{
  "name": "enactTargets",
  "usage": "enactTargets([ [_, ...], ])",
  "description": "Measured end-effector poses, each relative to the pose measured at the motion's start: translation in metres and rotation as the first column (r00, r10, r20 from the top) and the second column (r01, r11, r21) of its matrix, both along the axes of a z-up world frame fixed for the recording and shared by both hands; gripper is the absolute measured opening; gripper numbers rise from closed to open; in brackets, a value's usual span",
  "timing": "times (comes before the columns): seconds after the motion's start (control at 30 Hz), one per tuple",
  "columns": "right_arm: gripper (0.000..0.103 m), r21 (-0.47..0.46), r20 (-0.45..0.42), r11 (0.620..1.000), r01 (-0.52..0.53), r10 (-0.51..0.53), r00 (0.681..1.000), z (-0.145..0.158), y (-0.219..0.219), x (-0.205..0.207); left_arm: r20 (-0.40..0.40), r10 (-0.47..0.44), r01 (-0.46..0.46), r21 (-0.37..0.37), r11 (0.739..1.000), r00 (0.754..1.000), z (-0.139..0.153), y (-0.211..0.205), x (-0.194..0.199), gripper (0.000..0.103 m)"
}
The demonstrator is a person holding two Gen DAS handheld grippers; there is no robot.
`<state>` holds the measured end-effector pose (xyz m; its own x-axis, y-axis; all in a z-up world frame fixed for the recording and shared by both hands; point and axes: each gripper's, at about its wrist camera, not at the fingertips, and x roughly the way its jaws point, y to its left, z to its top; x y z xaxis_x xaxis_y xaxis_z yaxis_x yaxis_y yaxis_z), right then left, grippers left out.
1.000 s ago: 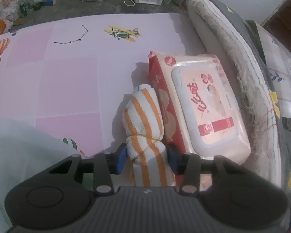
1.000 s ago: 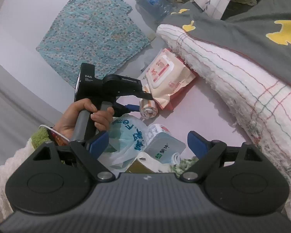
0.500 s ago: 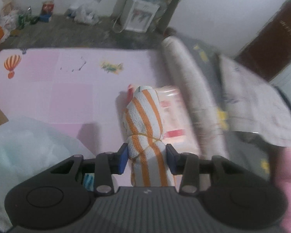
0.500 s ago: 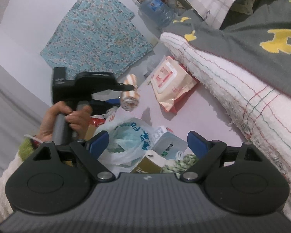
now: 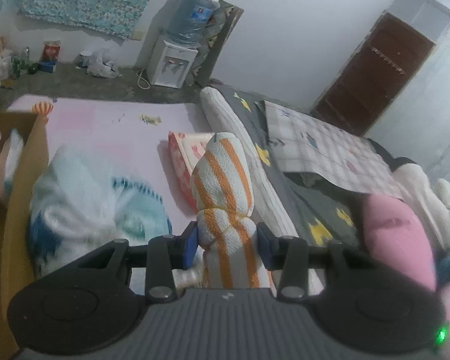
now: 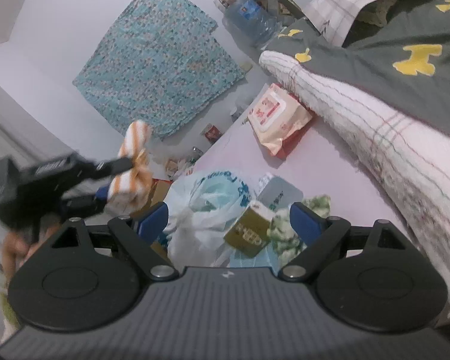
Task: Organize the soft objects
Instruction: 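Grasp the orange-striped towel roll with the left tool and lift it, then grasp the light blue towel with the right tool while the left tool carries the roll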
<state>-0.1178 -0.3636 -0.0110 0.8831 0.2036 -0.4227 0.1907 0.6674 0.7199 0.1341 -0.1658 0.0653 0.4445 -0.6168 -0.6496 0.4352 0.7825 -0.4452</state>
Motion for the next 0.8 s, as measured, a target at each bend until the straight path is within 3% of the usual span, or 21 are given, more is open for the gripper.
enactTargets([
  [0.27,0.089,0.07,-0.063,0.997,-0.044,0.049,0.997,-0.013,0.013,-0.007,0.037,0.026,-0.024,-0.057,0.998,0.999,-0.021,0.045,-0.059,0.042],
  [0.4,0.089,0.16,-0.156,0.985,-0.069,0.094,0.983,-0.033,0.026,0.001,0.023,0.069,-0.067,-0.088,0.994,0.997,-0.035,0.074,-0.074,0.042],
  [0.57,0.089,0.203,-0.28,0.977,-0.066,0.122,0.952,-0.056,0.044,0.027,0.048,0.125,-0.119,-0.107,0.987,0.991,-0.039,0.104,-0.084,0.042],
  [0.63,0.089,0.186,-0.338,0.981,-0.052,0.113,0.934,-0.065,0.051,0.043,0.054,0.149,-0.142,-0.118,0.983,0.987,-0.039,0.115,-0.086,0.042],
  [0.8,0.089,0.028,-0.438,0.998,-0.054,0.06,0.897,-0.082,0.074,0.084,0.059,0.182,-0.171,-0.152,0.973,0.982,-0.04,0.138,-0.09,0.042],
])
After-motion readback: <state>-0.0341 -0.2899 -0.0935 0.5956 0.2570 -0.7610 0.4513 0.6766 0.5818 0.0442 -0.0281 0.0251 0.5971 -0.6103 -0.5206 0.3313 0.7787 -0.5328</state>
